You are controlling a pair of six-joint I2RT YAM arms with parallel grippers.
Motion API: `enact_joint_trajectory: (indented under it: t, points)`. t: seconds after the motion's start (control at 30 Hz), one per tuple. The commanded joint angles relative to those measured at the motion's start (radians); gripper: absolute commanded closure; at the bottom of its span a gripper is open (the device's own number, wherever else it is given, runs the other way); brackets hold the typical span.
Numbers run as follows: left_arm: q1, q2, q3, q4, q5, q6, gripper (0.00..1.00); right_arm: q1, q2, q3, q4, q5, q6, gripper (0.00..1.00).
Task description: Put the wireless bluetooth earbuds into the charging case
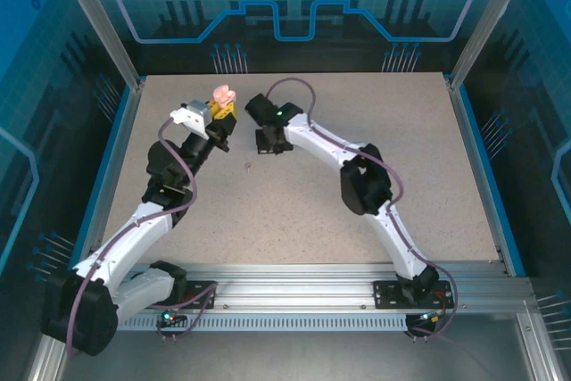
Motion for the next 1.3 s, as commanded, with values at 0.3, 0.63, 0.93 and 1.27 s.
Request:
enact_joint_trajectory:
  t: [0.3,0.63,0.93,1.27]
  points:
    - [-0.067,0.0,0.044,0.03,0.108,0.012,1.0,-0.145,-0.603,-0.301,0.236,-0.078,-0.135,0.94]
    - [-0.192,0.035,0.082,-0.004,0.128,0.107,1.0,-0.205,-0.918,-0.459,0.494,-0.405,-0.214,0.94]
    - [-0.23,0.061,0.109,-0.018,0.145,0.114,1.0,-0.185,-1.001,-0.636,0.741,-0.694,-0.146,0.94]
    - [-0.247,0.075,0.124,-0.032,0.149,0.108,1.0,-0.112,-1.023,-0.781,0.902,-0.761,-0.17,0.94]
